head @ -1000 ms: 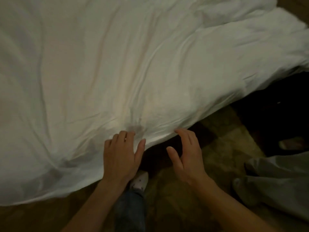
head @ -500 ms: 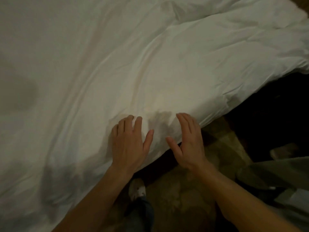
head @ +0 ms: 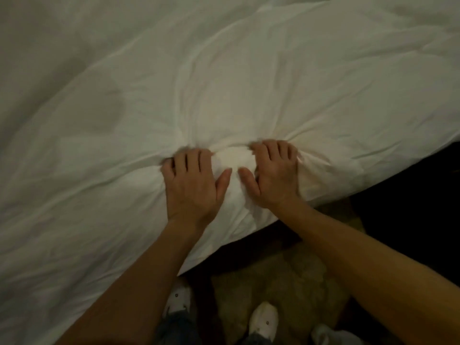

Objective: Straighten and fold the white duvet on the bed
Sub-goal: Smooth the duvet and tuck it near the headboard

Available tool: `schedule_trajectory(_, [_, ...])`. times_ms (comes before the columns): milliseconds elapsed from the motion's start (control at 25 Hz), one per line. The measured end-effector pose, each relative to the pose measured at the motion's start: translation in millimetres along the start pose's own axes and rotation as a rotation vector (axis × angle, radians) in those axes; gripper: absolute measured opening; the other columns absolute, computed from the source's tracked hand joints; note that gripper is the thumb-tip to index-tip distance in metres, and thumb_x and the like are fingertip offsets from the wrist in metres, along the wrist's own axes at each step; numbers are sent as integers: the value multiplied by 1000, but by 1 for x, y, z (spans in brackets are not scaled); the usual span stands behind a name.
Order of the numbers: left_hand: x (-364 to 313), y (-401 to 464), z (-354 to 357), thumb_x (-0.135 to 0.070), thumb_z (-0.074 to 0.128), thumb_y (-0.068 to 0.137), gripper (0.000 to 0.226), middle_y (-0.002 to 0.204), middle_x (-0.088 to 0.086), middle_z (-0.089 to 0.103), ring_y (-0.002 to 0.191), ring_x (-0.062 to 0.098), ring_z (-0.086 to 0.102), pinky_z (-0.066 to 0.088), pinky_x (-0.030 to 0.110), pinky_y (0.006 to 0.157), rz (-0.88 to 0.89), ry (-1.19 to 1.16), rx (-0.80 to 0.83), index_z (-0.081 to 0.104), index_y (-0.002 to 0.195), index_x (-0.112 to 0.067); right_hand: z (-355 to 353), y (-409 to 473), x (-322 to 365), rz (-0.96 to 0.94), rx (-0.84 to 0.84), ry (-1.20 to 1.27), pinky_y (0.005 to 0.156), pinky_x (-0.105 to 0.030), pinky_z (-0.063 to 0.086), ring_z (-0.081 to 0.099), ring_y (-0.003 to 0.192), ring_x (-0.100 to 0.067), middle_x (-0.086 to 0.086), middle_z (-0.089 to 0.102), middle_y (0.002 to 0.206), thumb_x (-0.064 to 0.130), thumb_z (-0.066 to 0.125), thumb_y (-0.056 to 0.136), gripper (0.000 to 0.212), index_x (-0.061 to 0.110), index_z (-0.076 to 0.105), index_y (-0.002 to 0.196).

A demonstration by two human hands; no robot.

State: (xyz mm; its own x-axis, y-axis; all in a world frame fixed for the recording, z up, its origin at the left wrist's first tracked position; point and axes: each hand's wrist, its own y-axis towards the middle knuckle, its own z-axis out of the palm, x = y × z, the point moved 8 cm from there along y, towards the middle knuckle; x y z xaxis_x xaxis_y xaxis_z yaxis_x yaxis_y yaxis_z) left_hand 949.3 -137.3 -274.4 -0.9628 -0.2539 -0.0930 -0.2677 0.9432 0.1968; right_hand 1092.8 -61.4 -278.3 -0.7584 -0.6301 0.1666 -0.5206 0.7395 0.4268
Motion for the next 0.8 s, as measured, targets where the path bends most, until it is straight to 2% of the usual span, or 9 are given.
schedule_trajectory(80, [-2, 23, -6, -47, 24, 105, 55, 80, 14, 63, 76, 33, 57, 41, 43, 75, -53, 12, -4, 63, 86, -12, -3, 16, -3, 43, 6, 67, 73, -40, 37, 57, 69, -31, -9, 63, 72, 51, 38, 99, 50, 13, 60, 74])
schedule_trajectory(160, [-2, 25, -23, -41, 32, 107, 59, 54, 12, 57, 49, 32, 54, 41, 35, 54, -53, 37, -72, 60, 63, -13, -21, 21, -5, 133, 72, 145, 61, -34, 32, 54, 52, -29, -5, 57, 54, 51, 34, 100, 53, 21, 47, 59])
schedule_trajectory(200, [-3, 15, -37, -37, 35, 107, 60, 49, 11, 53, 42, 31, 50, 37, 33, 46, -22, 47, -137, 58, 58, -13, -37, 15, -2, 164, 90, 180, 57, -31, 29, 51, 46, -26, -3, 55, 49, 53, 31, 101, 57, 22, 45, 55])
schedule_trajectory(280, [-14, -20, -66, -32, 31, 109, 62, 48, 10, 51, 41, 31, 48, 31, 32, 42, 73, -2, -207, 59, 57, -11, -80, -12, 12, 192, 78, 252, 56, -28, 23, 46, 43, -20, -1, 51, 47, 55, 28, 103, 65, 21, 48, 52])
schedule_trajectory(400, [-22, -68, -90, -39, 18, 107, 69, 49, 10, 50, 42, 32, 48, 33, 30, 44, 34, -82, -163, 55, 55, -12, -118, -62, 31, 176, 50, 295, 60, -28, 17, 46, 47, -21, -1, 52, 51, 54, 26, 105, 65, 19, 50, 56])
schedule_trajectory(480, [-26, -69, -91, -41, 21, 106, 66, 51, 11, 49, 45, 32, 49, 38, 34, 47, 10, -62, -163, 52, 56, -12, -110, -67, 28, 198, 54, 317, 61, -29, 22, 48, 55, -22, -2, 52, 58, 55, 25, 104, 62, 17, 51, 63])
schedule_trajectory(560, [-28, -57, -80, -40, 28, 103, 55, 57, 11, 51, 54, 34, 52, 40, 40, 55, -18, -74, -86, 51, 62, -12, -103, -60, 14, 205, 43, 386, 66, -33, 33, 52, 69, -24, -4, 57, 72, 57, 27, 104, 62, 12, 58, 76])
schedule_trajectory(680, [-42, -45, -68, -44, 36, 98, 43, 85, 11, 63, 78, 34, 56, 38, 42, 68, -107, -101, -23, 63, 89, -11, -114, -58, -29, 211, -23, 469, 84, -40, 46, 59, 96, -29, -12, 66, 102, 58, 32, 103, 66, 1, 65, 106])
schedule_trajectory(800, [-96, -22, -80, -45, 37, 99, 46, 107, 11, 64, 91, 32, 57, 41, 42, 75, -60, -240, -45, 63, 113, -9, -139, -53, -93, 284, -138, 412, 97, -48, 46, 57, 113, -32, -18, 64, 119, 58, 36, 102, 70, -4, 62, 120])
